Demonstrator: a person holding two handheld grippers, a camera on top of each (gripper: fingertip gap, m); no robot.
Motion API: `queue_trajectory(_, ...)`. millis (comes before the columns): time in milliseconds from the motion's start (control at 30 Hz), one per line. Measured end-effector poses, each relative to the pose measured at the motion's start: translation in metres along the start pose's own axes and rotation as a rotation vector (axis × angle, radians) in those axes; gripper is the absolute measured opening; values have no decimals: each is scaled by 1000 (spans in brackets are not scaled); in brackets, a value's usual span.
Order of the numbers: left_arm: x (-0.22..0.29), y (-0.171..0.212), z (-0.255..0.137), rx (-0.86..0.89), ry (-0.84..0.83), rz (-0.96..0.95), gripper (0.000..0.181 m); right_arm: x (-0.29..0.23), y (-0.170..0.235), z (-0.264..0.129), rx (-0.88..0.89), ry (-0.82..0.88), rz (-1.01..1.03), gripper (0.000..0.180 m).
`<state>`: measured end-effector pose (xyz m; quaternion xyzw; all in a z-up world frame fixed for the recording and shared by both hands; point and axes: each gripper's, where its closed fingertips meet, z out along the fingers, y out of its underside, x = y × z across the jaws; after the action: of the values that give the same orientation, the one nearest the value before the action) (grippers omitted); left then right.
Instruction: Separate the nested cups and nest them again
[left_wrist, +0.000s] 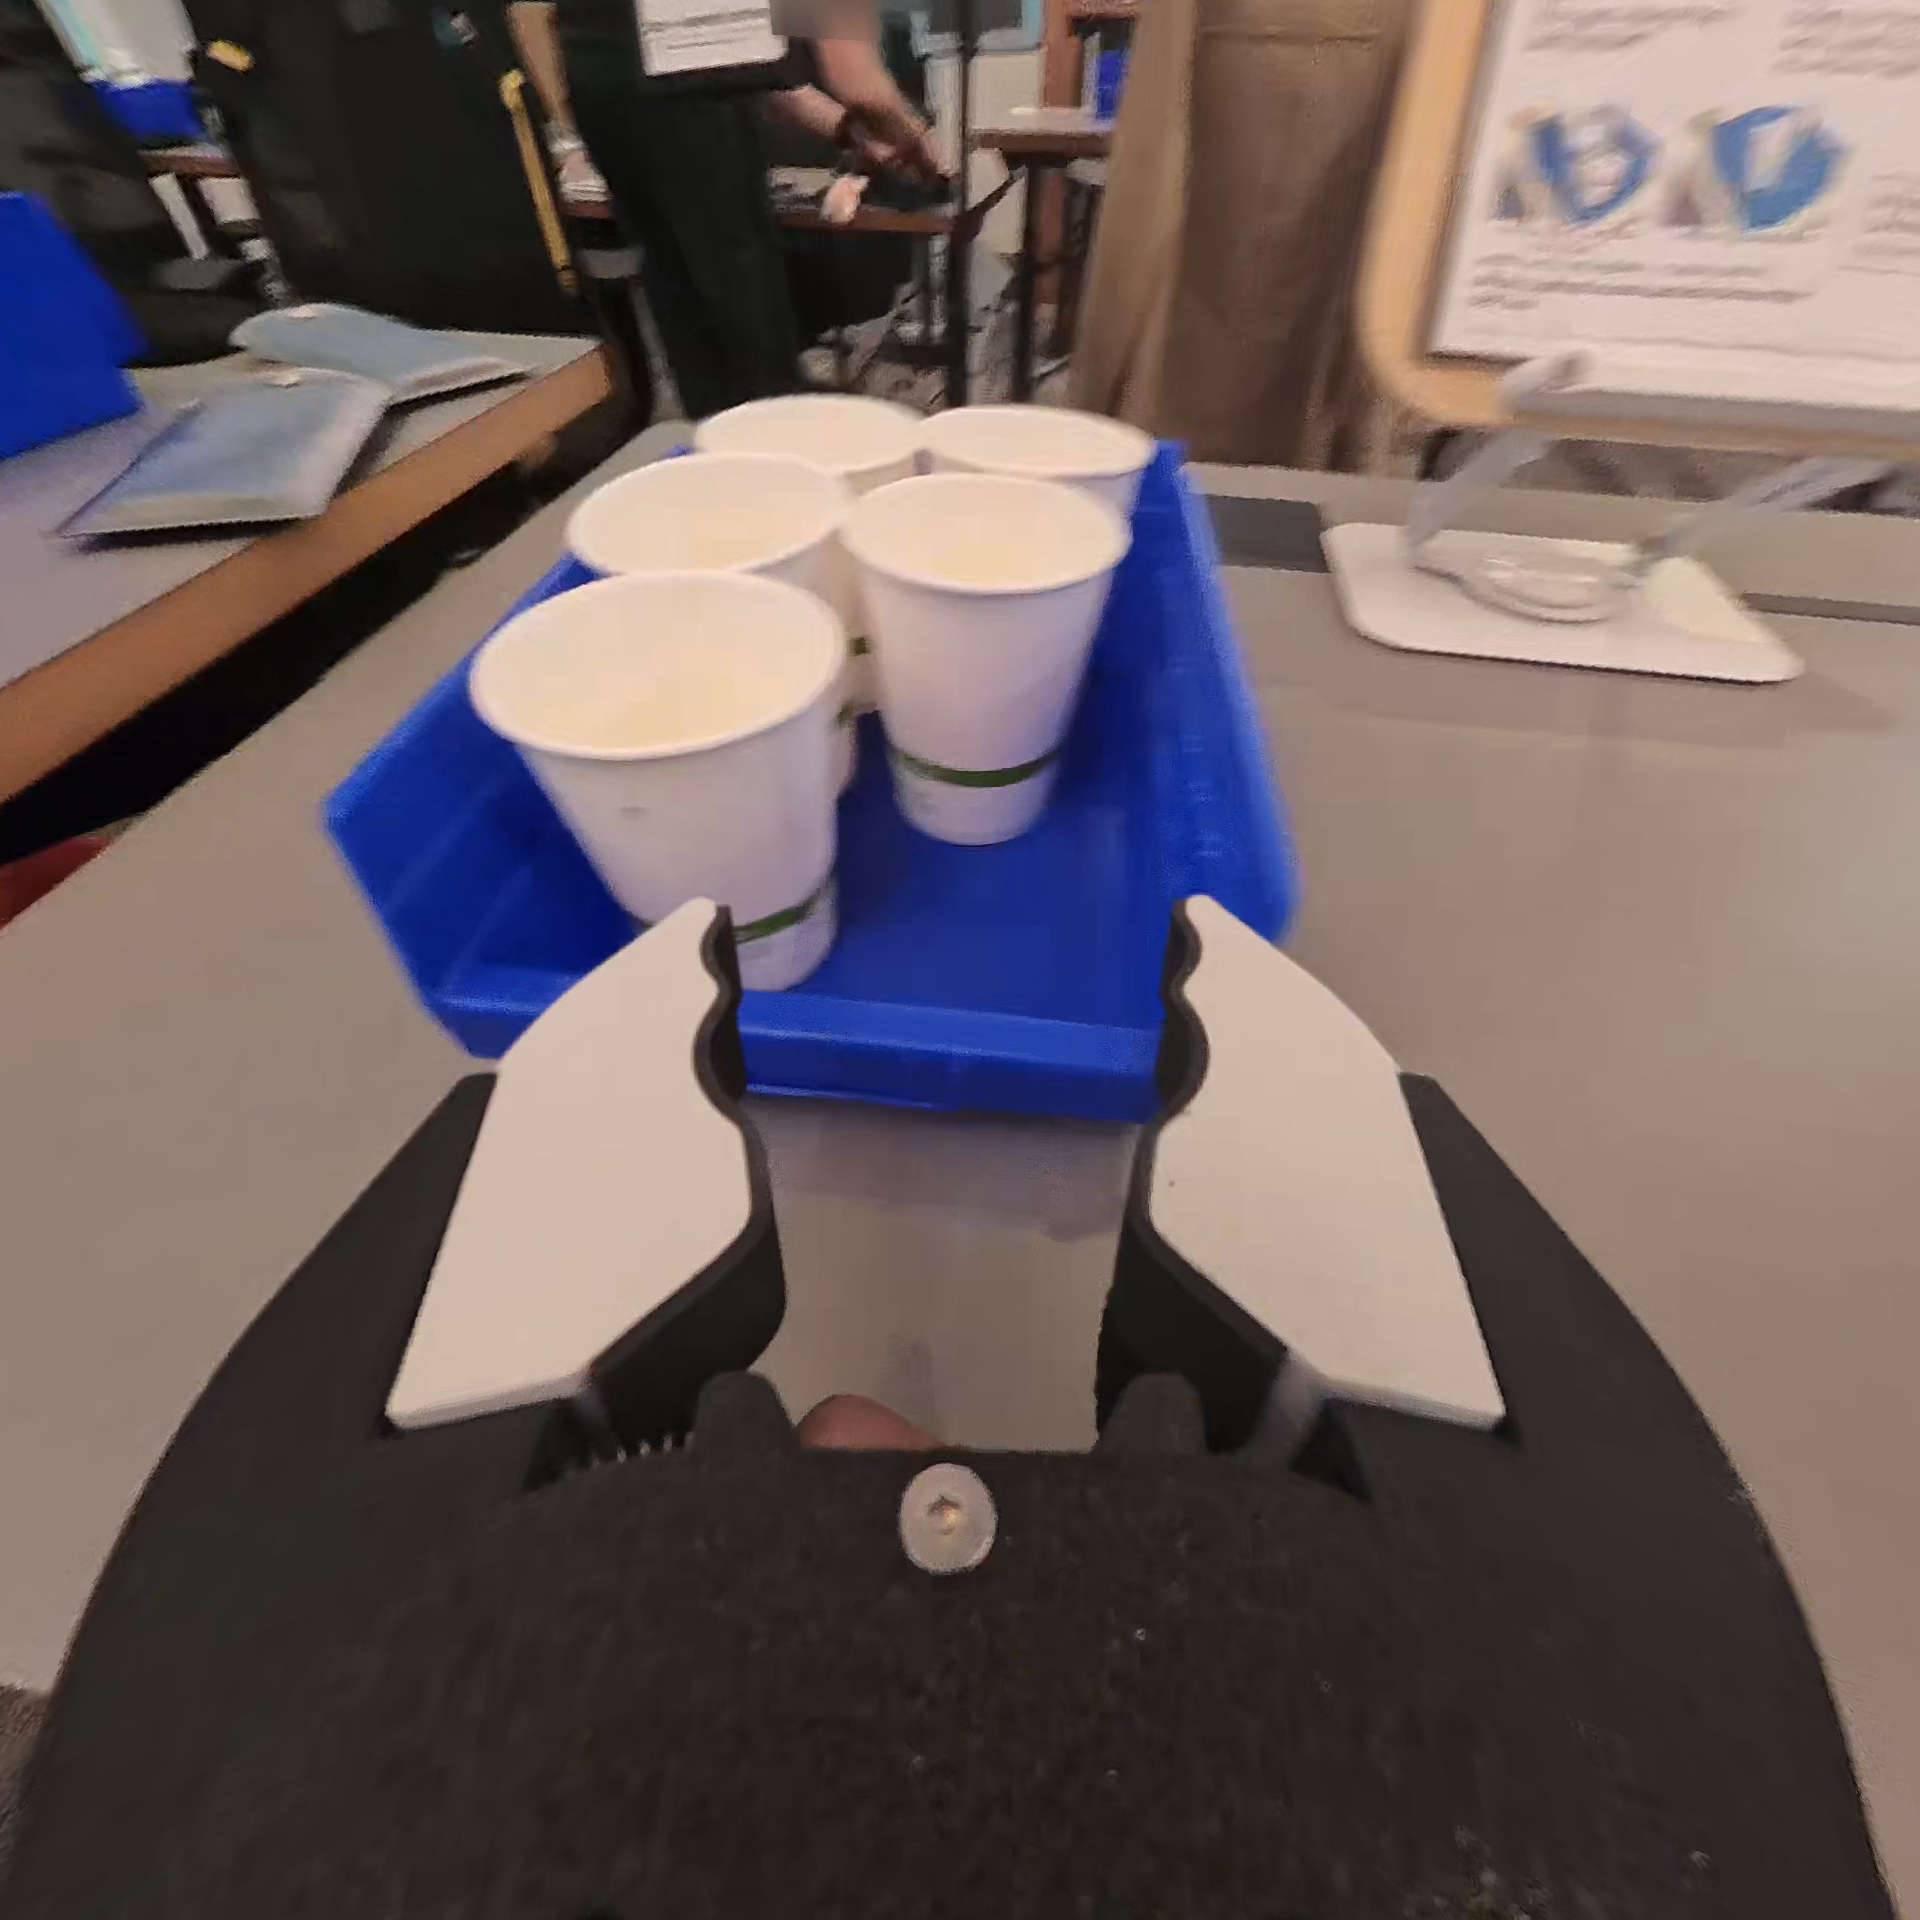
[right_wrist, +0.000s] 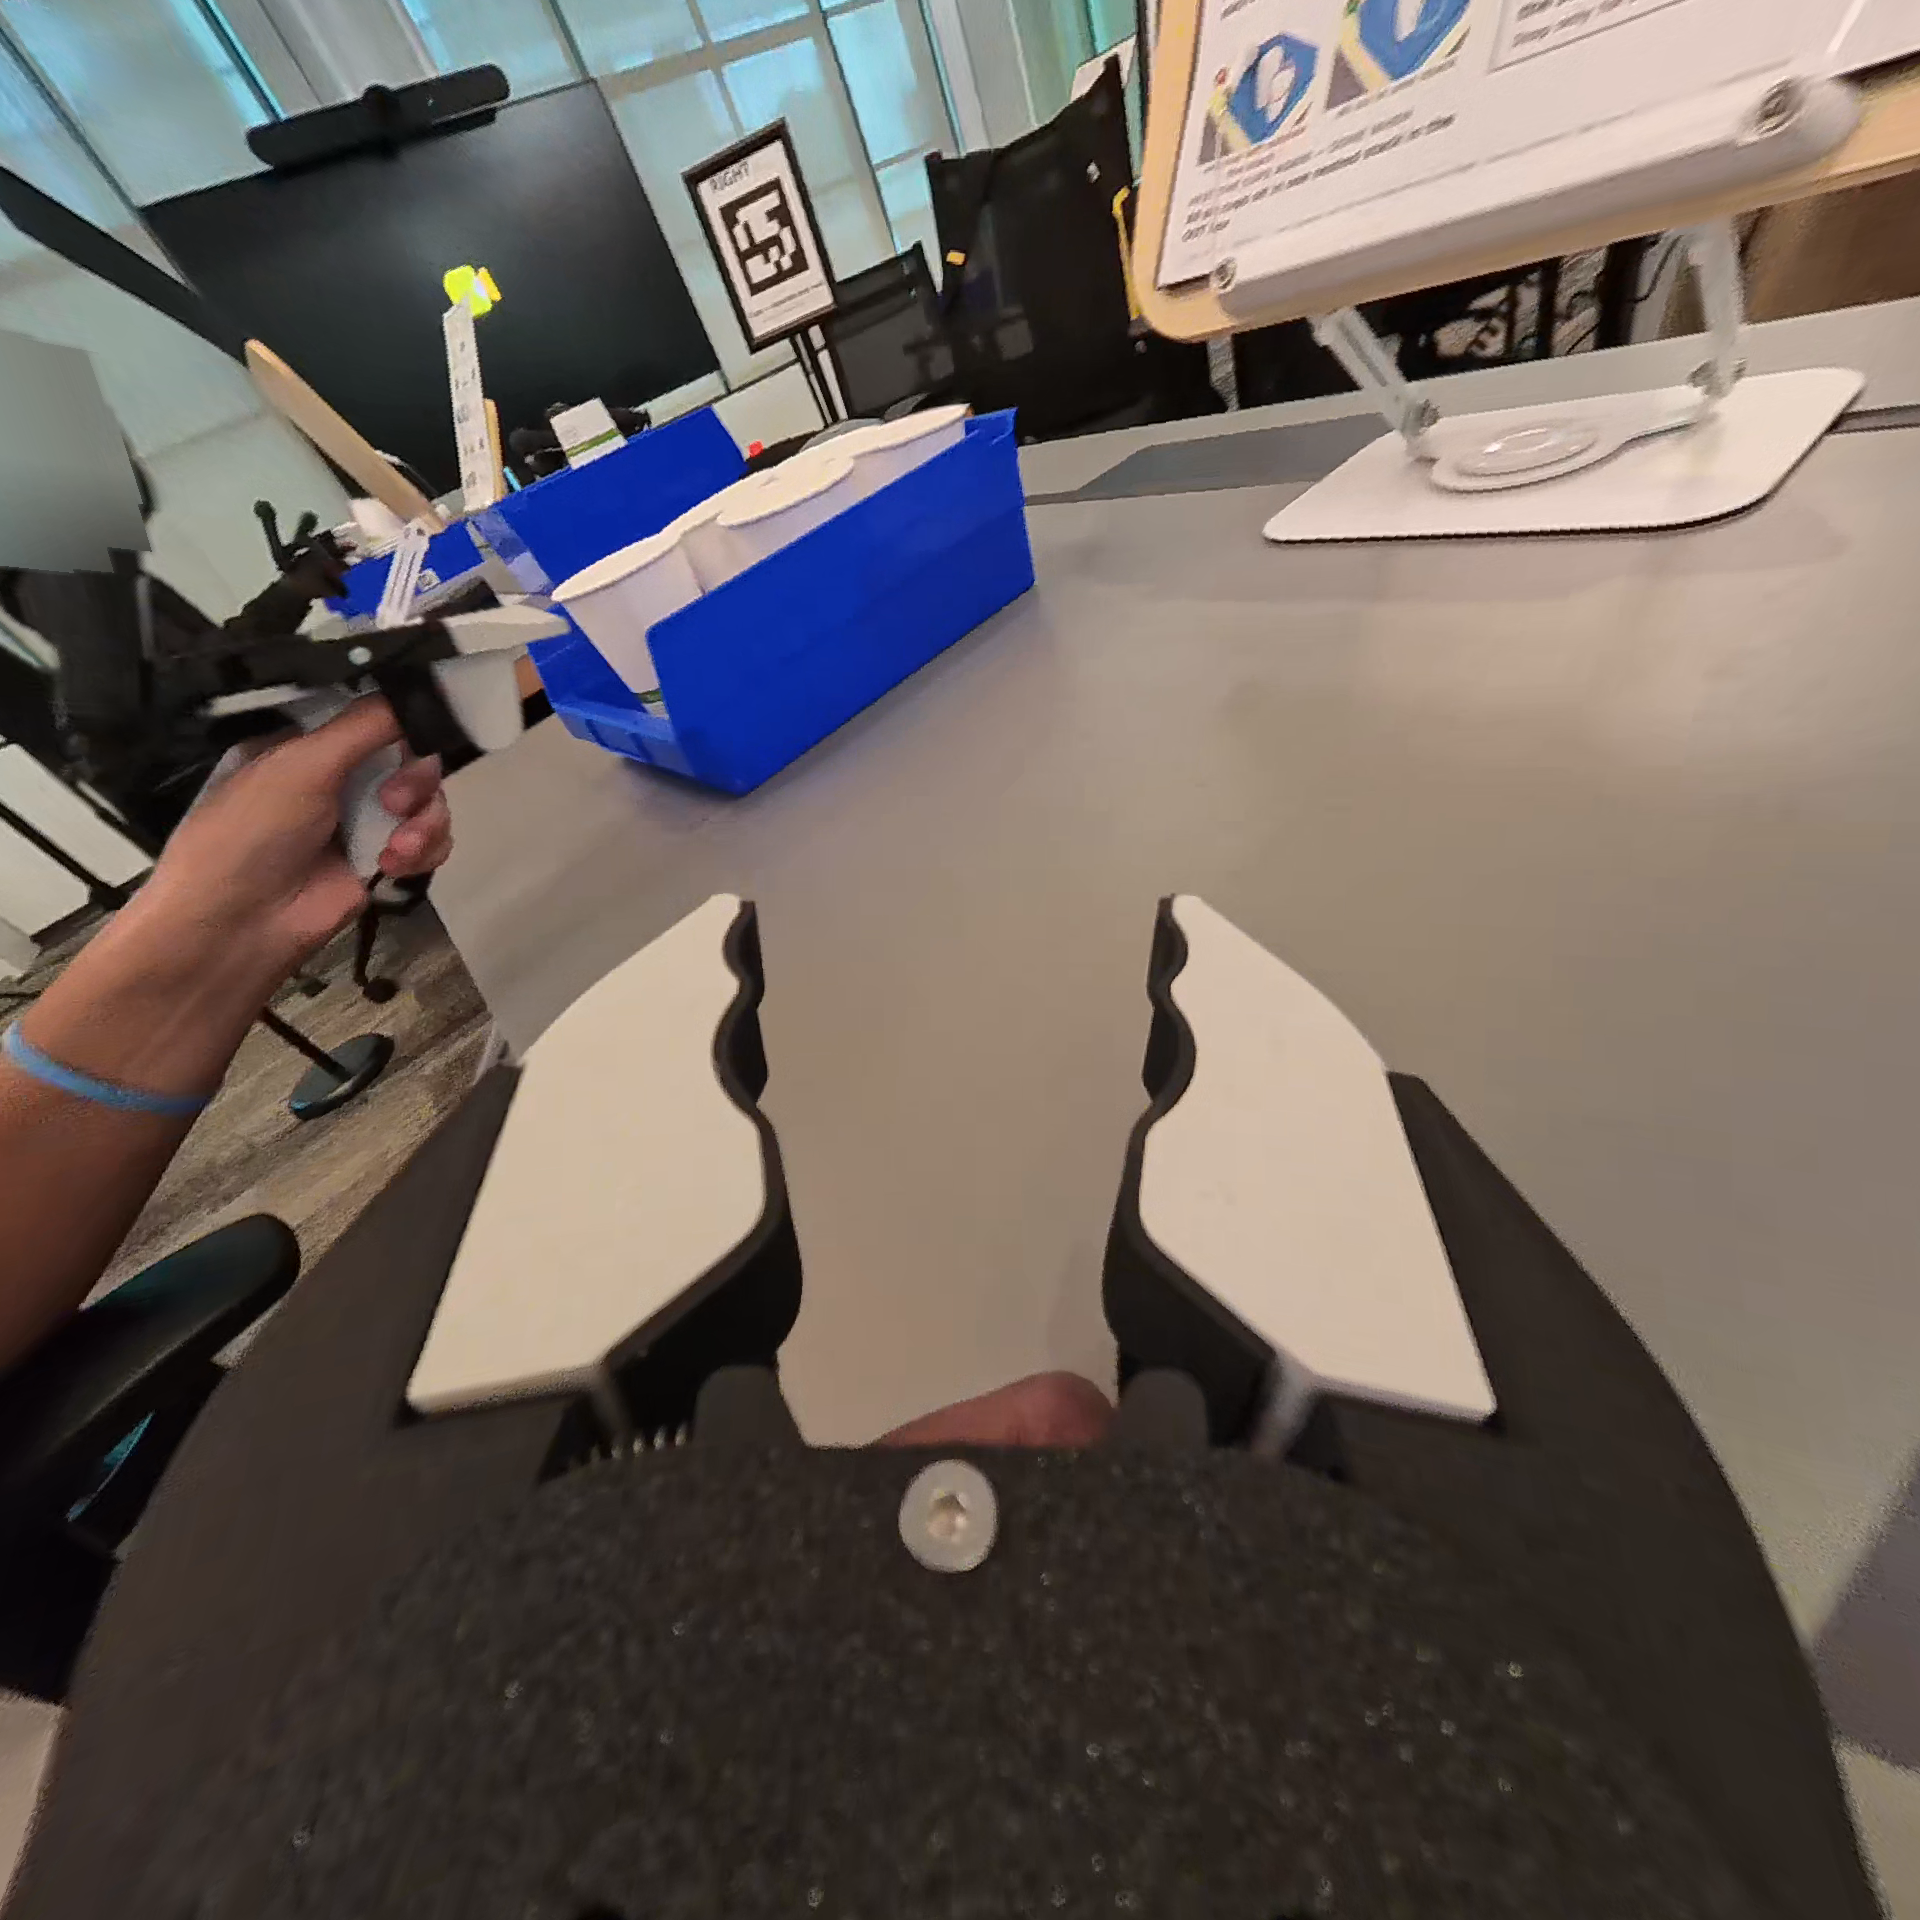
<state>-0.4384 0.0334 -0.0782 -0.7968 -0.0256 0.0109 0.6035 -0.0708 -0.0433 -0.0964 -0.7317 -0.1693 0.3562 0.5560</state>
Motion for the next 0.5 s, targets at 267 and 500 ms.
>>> queue_trajectory(267, -72, 25, 70, -175, -83, -82, 93, -9, -1, 3, -37, -51, -42, 71)
queue_trajectory(500, -82, 19, 98, -176, -119, -69, 93, -6, 3, 3, -58, -64, -30, 70)
